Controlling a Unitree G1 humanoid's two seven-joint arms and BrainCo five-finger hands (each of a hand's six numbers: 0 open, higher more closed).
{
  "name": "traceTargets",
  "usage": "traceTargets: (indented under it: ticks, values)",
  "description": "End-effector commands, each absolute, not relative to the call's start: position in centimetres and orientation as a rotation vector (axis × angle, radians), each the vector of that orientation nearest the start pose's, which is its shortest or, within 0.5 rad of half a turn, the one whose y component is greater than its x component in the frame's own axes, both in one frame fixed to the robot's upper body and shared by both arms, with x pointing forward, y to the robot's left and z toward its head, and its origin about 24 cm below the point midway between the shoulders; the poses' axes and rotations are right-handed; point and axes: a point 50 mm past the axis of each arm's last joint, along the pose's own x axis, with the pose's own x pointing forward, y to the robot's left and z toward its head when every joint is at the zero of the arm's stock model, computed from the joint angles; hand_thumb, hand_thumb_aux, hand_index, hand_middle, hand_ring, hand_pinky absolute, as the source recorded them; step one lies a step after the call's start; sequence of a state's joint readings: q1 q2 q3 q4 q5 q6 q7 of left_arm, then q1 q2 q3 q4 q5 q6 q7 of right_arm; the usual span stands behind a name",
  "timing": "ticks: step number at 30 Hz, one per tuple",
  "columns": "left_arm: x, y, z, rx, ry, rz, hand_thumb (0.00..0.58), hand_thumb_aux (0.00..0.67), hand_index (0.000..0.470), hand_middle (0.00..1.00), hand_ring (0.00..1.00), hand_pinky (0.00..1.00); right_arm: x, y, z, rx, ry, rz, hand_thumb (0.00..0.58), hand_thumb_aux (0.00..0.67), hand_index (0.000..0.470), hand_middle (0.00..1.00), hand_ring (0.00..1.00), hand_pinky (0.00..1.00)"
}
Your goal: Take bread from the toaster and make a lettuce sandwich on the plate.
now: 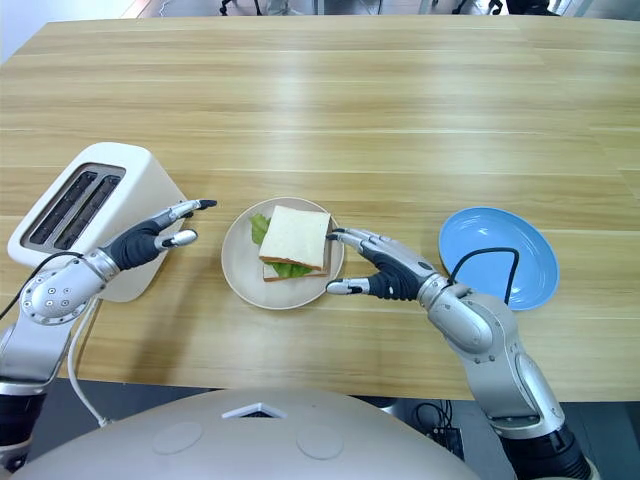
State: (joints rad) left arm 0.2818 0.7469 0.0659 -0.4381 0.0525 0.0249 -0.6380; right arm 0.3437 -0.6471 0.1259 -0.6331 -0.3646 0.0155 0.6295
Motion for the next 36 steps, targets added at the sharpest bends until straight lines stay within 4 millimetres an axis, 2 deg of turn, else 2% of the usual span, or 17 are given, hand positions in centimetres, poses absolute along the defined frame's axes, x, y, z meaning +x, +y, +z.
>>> traceTargets:
  ticks: [1, 4, 9, 12, 21, 24, 27, 32, 36]
  values:
    - [17.8, 21.3, 9.5, 0.794, 0.206, -0.876, 0.58, 0.67, 0.46, 1.0, 1.0, 1.0, 15.7, -15.8, 9.0, -0.927, 0.075, 0.964, 0.58, 0.67, 0.46, 1.0, 1.0, 1.0]
    - [17.2, 21.1, 8.8, 0.807, 0.269, -0.947, 0.58, 0.67, 0.46, 1.0, 1.0, 1.0, 15.2, -15.1, 8.5, -0.919, 0.1, 1.039, 0.58, 0.67, 0.46, 1.0, 1.0, 1.0]
    - [15.4, 20.6, 5.4, 0.806, 0.48, -1.118, 0.58, 0.67, 0.46, 1.0, 1.0, 1.0, 14.5, -12.5, 6.5, -0.912, 0.12, 1.163, 0.58, 0.67, 0.46, 1.0, 1.0, 1.0]
    - [15.0, 21.1, 3.5, 0.833, 0.571, -1.154, 0.58, 0.67, 0.46, 1.0, 1.0, 1.0, 14.5, -11.5, 5.4, -0.904, 0.129, 1.197, 0.58, 0.67, 0.46, 1.0, 1.0, 1.0]
    - [17.0, 20.6, 0.7, 0.939, 0.585, -1.173, 0.58, 0.67, 0.46, 1.0, 1.0, 1.0, 15.5, -10.0, 0.8, -0.862, 0.211, 1.212, 0.58, 0.67, 0.46, 1.0, 1.0, 1.0]
    - [18.5, 19.9, 0.3, 0.954, 0.537, -1.128, 0.58, 0.67, 0.46, 1.0, 1.0, 1.0, 16.9, -9.9, -0.1, -0.878, 0.207, 1.163, 0.58, 0.67, 0.46, 1.0, 1.0, 1.0]
    - [21.5, 19.2, 0.4, 0.988, 0.473, -1.064, 0.58, 0.67, 0.46, 1.0, 1.0, 1.0, 19.4, -9.9, -0.5, -0.932, 0.173, 1.059, 0.58, 0.67, 0.46, 1.0, 1.0, 1.0]
    - [26.7, 17.7, 1.7, 1.071, 0.358, -0.983, 0.58, 0.67, 0.46, 1.0, 1.0, 1.0, 23.5, -10.6, 0.4, -0.986, 0.078, 0.773, 0.58, 0.67, 0.46, 1.0, 1.0, 1.0]
    - [29.3, 16.6, 2.4, 1.09, 0.276, -0.889, 0.58, 0.67, 0.46, 1.0, 1.0, 1.0, 26.1, -11.1, 1.4, -1.003, -0.007, 0.545, 0.58, 0.67, 0.46, 1.0, 1.0, 1.0]
